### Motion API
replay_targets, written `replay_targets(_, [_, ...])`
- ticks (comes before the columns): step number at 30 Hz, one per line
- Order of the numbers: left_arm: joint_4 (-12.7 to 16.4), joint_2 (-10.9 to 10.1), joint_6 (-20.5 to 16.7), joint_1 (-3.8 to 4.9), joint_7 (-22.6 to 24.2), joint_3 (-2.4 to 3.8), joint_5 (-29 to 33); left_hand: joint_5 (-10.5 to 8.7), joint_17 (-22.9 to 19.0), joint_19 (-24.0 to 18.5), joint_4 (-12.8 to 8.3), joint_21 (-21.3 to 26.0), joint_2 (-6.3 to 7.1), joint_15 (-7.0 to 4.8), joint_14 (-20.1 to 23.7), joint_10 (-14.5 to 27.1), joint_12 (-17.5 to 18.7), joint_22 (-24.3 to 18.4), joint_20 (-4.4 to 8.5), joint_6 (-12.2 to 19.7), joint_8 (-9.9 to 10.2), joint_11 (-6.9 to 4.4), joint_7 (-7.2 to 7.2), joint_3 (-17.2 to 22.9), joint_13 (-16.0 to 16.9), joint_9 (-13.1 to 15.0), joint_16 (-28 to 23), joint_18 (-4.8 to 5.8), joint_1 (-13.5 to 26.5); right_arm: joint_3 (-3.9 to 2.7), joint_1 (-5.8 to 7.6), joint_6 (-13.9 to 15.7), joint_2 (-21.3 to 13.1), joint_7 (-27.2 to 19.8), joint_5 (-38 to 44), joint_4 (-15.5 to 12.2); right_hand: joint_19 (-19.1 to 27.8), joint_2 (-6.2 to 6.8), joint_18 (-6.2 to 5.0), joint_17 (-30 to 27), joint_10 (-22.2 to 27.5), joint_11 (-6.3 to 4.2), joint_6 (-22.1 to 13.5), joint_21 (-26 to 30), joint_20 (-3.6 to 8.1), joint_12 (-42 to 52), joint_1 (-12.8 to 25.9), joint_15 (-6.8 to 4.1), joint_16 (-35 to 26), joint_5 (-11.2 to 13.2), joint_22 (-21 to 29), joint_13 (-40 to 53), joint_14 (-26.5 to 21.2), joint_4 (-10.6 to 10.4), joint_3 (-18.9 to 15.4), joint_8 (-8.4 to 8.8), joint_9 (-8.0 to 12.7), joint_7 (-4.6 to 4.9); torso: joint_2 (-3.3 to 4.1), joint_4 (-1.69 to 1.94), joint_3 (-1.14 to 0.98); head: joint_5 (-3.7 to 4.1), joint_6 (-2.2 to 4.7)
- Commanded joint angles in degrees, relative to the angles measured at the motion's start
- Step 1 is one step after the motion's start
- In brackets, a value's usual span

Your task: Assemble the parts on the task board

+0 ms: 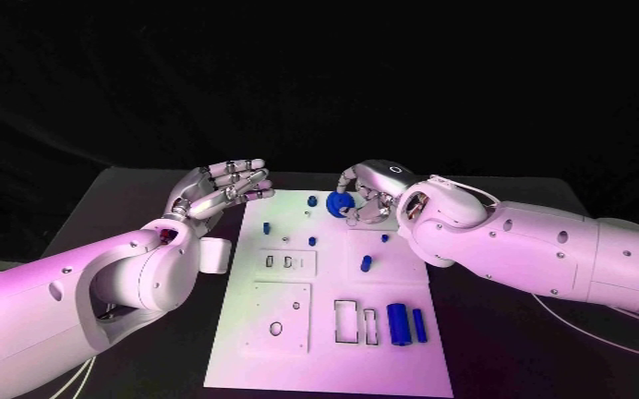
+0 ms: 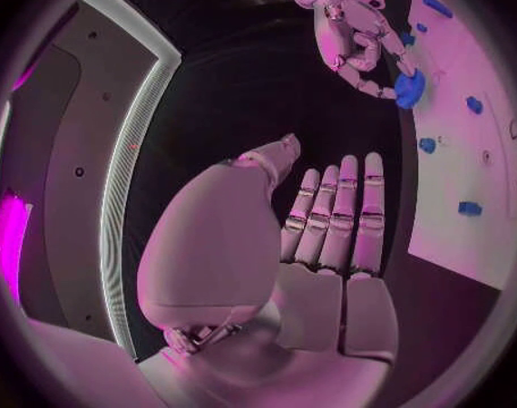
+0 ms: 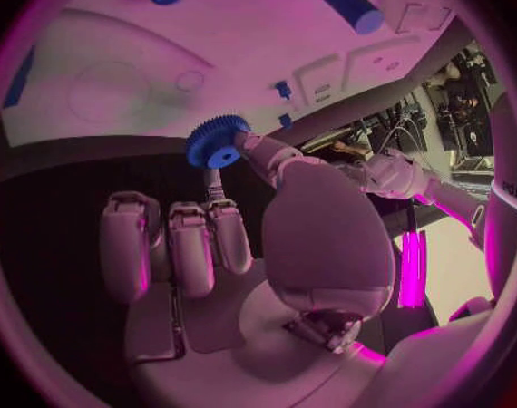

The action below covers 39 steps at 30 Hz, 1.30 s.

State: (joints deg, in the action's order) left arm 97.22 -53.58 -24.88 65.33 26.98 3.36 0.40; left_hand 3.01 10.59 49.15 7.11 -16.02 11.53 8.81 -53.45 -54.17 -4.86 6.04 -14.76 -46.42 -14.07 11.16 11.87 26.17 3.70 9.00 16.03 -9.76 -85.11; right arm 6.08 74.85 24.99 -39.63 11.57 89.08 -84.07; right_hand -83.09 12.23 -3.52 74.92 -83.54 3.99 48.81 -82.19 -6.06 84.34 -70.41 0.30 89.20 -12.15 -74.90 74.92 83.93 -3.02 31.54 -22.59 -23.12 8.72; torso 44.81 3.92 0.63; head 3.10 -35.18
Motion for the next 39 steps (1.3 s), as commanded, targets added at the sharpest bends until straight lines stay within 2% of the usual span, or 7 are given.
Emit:
replay_targets(1, [0.2, 0.2, 1.1, 0.07, 0.2, 0.05, 0.1, -0.15, 0.1, 0.5, -0.4, -0.2, -0.05, 0.04, -0.2, 0.2, 0.2, -0.1, -0.06, 0.6, 0.3, 0.37, 2.53, -0.1, 0.0, -0.1, -0.2, -0.71, 0.6, -0.02, 0.01, 2.7, 1.7, 1.5, 4.1, 0.2, -0.5, 0.04, 0.93, 13.1, -0.9, -0.14, 0.3, -0.3, 0.0, 0.3, 0.5, -0.4, 0.3, 0.2, -4.8, 7.9, 5.6, -0.2, 0.0, -0.06, -0.2, -0.17, 0.06, 0.05, 0.11, -0.06, -0.08])
replay_targets(17, [0.3, 0.4, 1.1, 0.08, 0.3, 0.05, 0.0, -0.15, 0.1, 0.5, -0.4, -0.2, -0.05, 0.04, -0.2, 0.2, 0.2, -0.1, -0.06, 0.6, 0.3, 0.37, 2.53, -0.1, 0.0, -0.1, -0.2, -0.71, 0.6, 0.37, -2.12, 1.9, 9.1, 1.4, 4.6, 6.2, -0.4, 0.0, 0.89, 13.0, -0.8, -0.17, 0.3, -0.2, 0.05, 0.1, 0.6, -0.46, 0.3, 0.5, -4.7, 7.7, 5.6, -0.3, 0.0, 0.05, -0.2, -0.18, 0.12, 0.19, 0.06, -0.35, -0.3])
replay_targets(22, [0.3, 0.4, 1.1, 0.08, 0.3, 0.05, 0.0, -0.15, 0.1, 0.5, -0.4, -0.2, -0.05, 0.04, -0.2, 0.2, 0.2, -0.1, -0.06, 0.6, 0.3, 0.37, 2.53, -0.1, 0.0, -0.1, -0.2, -0.71, 0.6, 0.45, -2.4, 1.5, 10.1, 1.4, 4.6, 7.6, -0.4, 0.0, 0.89, 13.1, -0.8, -0.17, 0.3, -0.2, 0.06, 0.1, 0.7, -0.47, 0.3, 0.6, -4.7, 7.8, 5.6, -0.3, 0.0, 0.08, -0.2, -0.17, 0.08, 0.0, 0.02, -0.45, -0.36])
replay_targets(31, [0.4, 0.4, 1.1, 0.08, 0.3, 0.05, 0.0, -0.16, 0.1, 0.5, -0.5, -0.2, -0.1, 0.06, -0.1, 0.2, 0.3, -0.1, -0.08, 0.6, 0.4, 0.38, 2.52, 0.0, 0.0, -0.1, -0.3, -0.71, 0.6, 0.58, -3.02, 1.1, 11.7, 1.4, 4.5, 9.9, -0.3, 0.09, 0.86, 12.9, -0.7, -0.16, 0.1, -0.1, 0.1, 0.0, 0.9, -0.48, 0.3, 0.8, -4.6, 7.6, 5.6, -0.4, -0.1, 0.31, -0.3, -0.14, 0.1, 0.09, -0.05, -0.5, -0.38])
replay_targets(36, [0.3, 0.4, 1.1, 0.08, 0.3, 0.05, 0.0, -0.16, 0.1, 0.5, -0.5, -0.2, -0.1, 0.06, -0.1, 0.2, 0.3, -0.1, -0.08, 0.6, 0.4, 0.38, 2.52, 0.0, 0.0, -0.1, -0.3, -0.71, 0.6, 0.61, -3.25, 1.0, 12.2, 1.1, 4.1, 10.8, -0.2, 0.27, 0.81, 12.8, -0.2, 0.02, -0.7, 0.2, 0.08, -0.5, 1.2, -0.37, 0.2, 2.1, -4.3, 7.1, 5.6, -0.6, -0.4, 1.1, -0.2, 0.08, 0.09, 0.1, -0.03, -0.58, -0.42])
replay_targets(37, [0.3, 0.4, 1.1, 0.08, 0.3, 0.05, 0.0, -0.16, 0.1, 0.5, -0.5, -0.2, -0.1, 0.06, -0.1, 0.2, 0.3, -0.1, -0.08, 0.6, 0.4, 0.38, 2.52, 0.0, 0.0, -0.1, -0.3, -0.71, 0.6, 0.62, -3.28, 1.0, 12.3, 1.0, 4.0, 10.9, -0.1, 0.49, 0.79, 12.7, -0.1, 0.17, -1.2, 0.3, 0.0, -0.6, 1.6, -0.24, 0.2, 3.8, -4.3, 6.9, 5.6, -0.8, -0.8, 1.61, -0.2, 0.24, 0.1, 0.06, -0.03, -0.65, -0.49])
replay_targets(39, [0.3, 0.4, 1.1, 0.08, 0.3, 0.05, 0.0, -0.16, 0.1, 0.5, -0.5, -0.2, -0.1, 0.06, -0.1, 0.2, 0.3, -0.1, -0.08, 0.6, 0.4, 0.38, 2.52, 0.0, 0.0, -0.1, -0.3, -0.71, 0.6, 0.64, -3.32, 0.8, 12.4, 0.8, 3.8, 11.2, 0.0, 0.77, 0.77, 12.7, 0.2, 0.32, -1.7, 0.4, -0.09, -0.9, 2.0, -0.13, 0.2, 4.8, -4.2, 6.6, 5.6, -1.0, -1.3, 2.15, -0.2, 0.39, 0.1, 0.01, -0.02, -0.65, -0.53])
